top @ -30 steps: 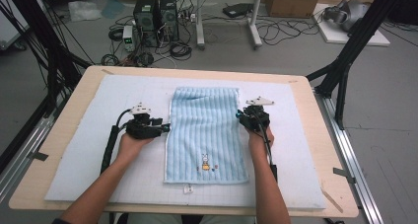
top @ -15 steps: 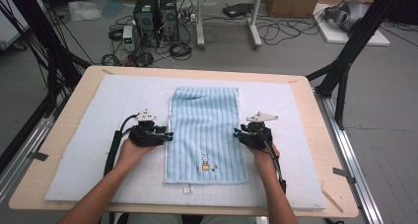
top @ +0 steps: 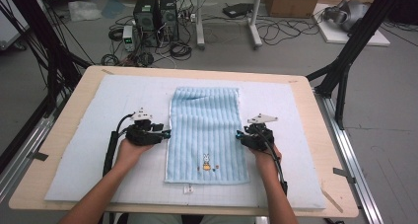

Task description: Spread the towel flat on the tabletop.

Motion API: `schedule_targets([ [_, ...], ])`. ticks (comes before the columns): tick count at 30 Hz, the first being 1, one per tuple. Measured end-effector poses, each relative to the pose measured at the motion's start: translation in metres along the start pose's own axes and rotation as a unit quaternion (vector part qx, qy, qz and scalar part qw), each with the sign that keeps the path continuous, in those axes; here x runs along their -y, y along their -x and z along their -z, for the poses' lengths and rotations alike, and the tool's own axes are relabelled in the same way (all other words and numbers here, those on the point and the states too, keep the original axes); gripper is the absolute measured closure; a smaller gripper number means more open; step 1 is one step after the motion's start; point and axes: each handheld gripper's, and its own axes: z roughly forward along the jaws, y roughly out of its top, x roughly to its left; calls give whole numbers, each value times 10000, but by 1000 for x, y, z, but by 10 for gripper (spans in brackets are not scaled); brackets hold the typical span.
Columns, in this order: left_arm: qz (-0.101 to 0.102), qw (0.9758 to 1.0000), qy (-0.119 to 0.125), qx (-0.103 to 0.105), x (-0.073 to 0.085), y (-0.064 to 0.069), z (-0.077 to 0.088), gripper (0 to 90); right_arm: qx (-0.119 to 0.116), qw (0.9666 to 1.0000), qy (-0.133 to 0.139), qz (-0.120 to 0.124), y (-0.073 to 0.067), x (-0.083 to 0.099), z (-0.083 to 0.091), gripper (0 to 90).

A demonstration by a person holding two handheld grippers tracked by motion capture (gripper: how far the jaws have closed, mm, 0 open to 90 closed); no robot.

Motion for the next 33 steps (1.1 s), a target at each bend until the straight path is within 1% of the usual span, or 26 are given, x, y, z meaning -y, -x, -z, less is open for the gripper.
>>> schedule_targets([
  [1, -24, 10000, -29, 14, 0, 1, -1, 528, 18, 10000, 11, -16, 1, 1, 1, 594],
  [4, -75, 9998, -135, 79, 2, 4, -5, 523, -92, 9998, 52, -153, 5, 5, 3, 580],
  [5, -119, 9997, -173, 106, 3, 6, -6, 519, -83, 9998, 49, -165, 5, 6, 4, 577],
  [8, -194, 9994, -254, 152, 4, 10, -10, 514, -109, 9998, 80, -173, 4, 7, 6, 566],
  [9, -263, 9991, -311, 129, 5, 10, -10, 514, -134, 9998, 103, -144, 4, 7, 7, 565],
  [11, -271, 9989, -361, 97, 7, 12, -11, 515, -170, 9997, 113, -111, 2, 9, 9, 559],
  [13, -241, 9992, -307, 45, 9, 13, -9, 516, -213, 9997, 83, -111, 0, 12, 11, 559],
  [15, -158, 9995, -269, 48, 12, 16, -7, 519, -220, 9997, 40, -72, -3, 17, 14, 561],
  [16, -192, 9994, -280, 24, 13, 17, -6, 522, -247, 9997, 26, -58, -5, 20, 16, 564],
  [17, -185, 9995, -267, 37, 14, 20, -5, 526, -257, 9997, 14, -48, -7, 22, 18, 565],
  [19, -283, 9992, -289, 57, 16, 25, -3, 539, -292, 9996, 9, -19, -11, 27, 22, 565],
  [21, -279, 9992, -287, 79, 19, 31, -1, 557, -322, 9995, 5, 49, -16, 31, 27, 565],
  [23, -313, 9991, -287, -20, 22, 37, 2, 549, -362, 9993, 56, 91, -21, 35, 33, 564],
  [24, -312, 9992, -251, -52, 23, 40, 4, 544, -387, 9991, 79, 130, -23, 37, 35, 564],
  [26, -363, 9990, -250, -62, 26, 44, 7, 541, -415, 9990, 104, 151, -27, 40, 40, 564],
  [27, -344, 9992, -196, -72, 28, 46, 9, 538, -426, 9989, 103, 175, -28, 42, 42, 564],
  [30, -458, 9988, -168, -67, 31, 51, 15, 539, -424, 9989, 71, 190, -32, 48, 47, 576],
  [31, -439, 9990, -105, -75, 32, 53, 17, 539, -432, 9988, 67, 212, -33, 49, 48, 583],
  [33, -523, 9986, -37, -50, 34, 57, 22, 550, -473, 9986, 73, 241, -37, 51, 49, 596],
])
